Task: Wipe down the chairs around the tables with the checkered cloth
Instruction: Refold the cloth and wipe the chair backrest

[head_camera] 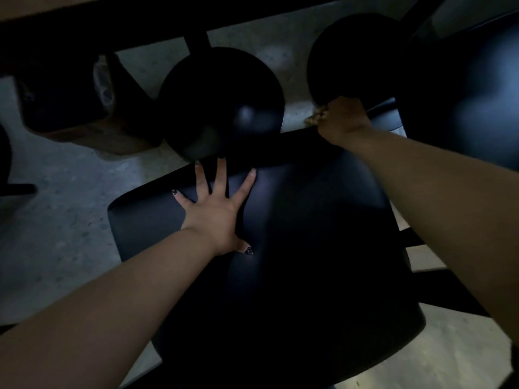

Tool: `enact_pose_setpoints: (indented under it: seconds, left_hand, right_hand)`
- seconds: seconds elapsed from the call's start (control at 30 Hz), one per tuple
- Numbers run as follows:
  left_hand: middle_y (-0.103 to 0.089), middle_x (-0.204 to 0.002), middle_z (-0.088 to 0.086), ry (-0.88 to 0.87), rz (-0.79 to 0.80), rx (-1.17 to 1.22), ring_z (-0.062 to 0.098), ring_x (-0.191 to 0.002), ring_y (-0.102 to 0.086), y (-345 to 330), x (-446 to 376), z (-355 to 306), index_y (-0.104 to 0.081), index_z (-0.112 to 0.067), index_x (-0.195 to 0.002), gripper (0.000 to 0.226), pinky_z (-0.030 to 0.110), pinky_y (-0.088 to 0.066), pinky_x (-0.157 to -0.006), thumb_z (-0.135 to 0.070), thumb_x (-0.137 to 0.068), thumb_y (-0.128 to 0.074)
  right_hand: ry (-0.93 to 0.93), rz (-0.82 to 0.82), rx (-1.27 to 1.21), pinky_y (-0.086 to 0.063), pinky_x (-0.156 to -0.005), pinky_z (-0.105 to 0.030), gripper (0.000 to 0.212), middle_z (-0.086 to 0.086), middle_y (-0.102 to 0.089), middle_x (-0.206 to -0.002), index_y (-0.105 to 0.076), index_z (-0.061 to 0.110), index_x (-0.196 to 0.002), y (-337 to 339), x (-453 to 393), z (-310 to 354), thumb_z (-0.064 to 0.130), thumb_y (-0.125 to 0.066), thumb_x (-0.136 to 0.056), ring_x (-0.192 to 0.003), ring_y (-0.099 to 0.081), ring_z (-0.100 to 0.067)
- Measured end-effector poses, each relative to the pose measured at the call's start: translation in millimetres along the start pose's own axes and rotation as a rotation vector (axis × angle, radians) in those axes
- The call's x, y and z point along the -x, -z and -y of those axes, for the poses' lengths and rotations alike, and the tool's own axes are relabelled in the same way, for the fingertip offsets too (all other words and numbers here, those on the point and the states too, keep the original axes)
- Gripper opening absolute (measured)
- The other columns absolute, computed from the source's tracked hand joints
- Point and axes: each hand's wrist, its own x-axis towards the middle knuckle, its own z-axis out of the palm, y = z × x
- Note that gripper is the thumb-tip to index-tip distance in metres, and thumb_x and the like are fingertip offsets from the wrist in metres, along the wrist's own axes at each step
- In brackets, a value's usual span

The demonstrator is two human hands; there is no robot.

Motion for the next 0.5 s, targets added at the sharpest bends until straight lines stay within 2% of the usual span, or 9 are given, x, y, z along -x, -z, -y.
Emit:
enact_pose_setpoints:
  seconds: [0.1,0.17,0.23,0.3,0.4,0.5]
  left_hand:
    - [0.043,-0.147,0.004,0.002,-0.012,0.006,0.046,-0.136,0.033,-1.1,0.0,-0.2,0.036,-0.052,-0.135,0.143,0.082,-0.006,-0.098,-0.070,-0.052,-0.078]
    - [0.043,-0.148,0.005,0.003,-0.025,0.001,0.046,-0.137,0.033,-3.3,-0.9,-0.7,0.036,-0.051,-0.135,0.142,0.082,-0.007,-0.098,-0.071,-0.052,-0.078]
    - [0.042,-0.148,0.006,0.003,-0.043,-0.009,0.046,-0.137,0.031,-6.2,-2.2,-0.2,0.037,-0.051,-0.135,0.142,0.082,-0.008,-0.097,-0.072,-0.053,-0.077]
    - [0.040,-0.149,0.006,0.000,-0.057,-0.020,0.047,-0.138,0.029,-7.5,-2.1,-0.6,0.037,-0.050,-0.135,0.142,0.082,-0.009,-0.097,-0.073,-0.052,-0.076]
    - [0.039,-0.149,0.005,-0.003,-0.068,-0.019,0.047,-0.138,0.028,-8.8,-2.5,-0.3,0.038,-0.051,-0.133,0.142,0.082,-0.009,-0.097,-0.073,-0.051,-0.076]
    - [0.039,-0.149,0.005,0.004,-0.071,-0.020,0.046,-0.138,0.028,-8.1,-2.8,-0.9,0.037,-0.052,-0.134,0.143,0.082,-0.009,-0.097,-0.074,-0.050,-0.077]
  right_hand:
    - [-0.107,-0.033,0.029,-0.046,-0.092,-0.038,0.033,-0.029,-0.060,-0.118,-0.059,-0.011,-0.112,9.3,-3.3,-22.6,0.014,-0.055,-0.090,-0.113,-0.057,-0.041]
    - [-0.200,-0.039,-0.017,-0.042,-0.096,-0.040,0.034,-0.026,-0.054,-0.128,-0.054,-0.008,-0.121,18.1,-3.2,-39.9,0.014,-0.048,-0.095,-0.120,-0.051,-0.038]
    - [-0.243,0.001,-0.126,-0.037,-0.102,-0.044,0.034,-0.019,-0.050,-0.130,-0.047,0.000,-0.130,22.1,-1.6,-51.0,0.013,-0.039,-0.100,-0.124,-0.048,-0.027]
    - [-0.189,0.045,-0.265,-0.039,-0.102,-0.043,0.030,-0.017,-0.054,-0.121,-0.047,0.002,-0.127,16.6,6.1,-51.8,0.008,-0.031,-0.102,-0.116,-0.054,-0.013]
    - [-0.190,-0.092,-0.262,-0.037,-0.098,-0.041,0.032,-0.027,-0.054,-0.125,-0.049,-0.007,-0.126,0.1,18.6,-49.6,0.008,-0.035,-0.100,-0.119,-0.050,-0.038]
    - [-0.290,-0.141,-0.346,-0.040,-0.093,-0.041,0.031,-0.027,-0.058,-0.120,-0.053,-0.006,-0.121,-6.2,37.9,-53.7,0.004,-0.038,-0.096,-0.115,-0.052,-0.042]
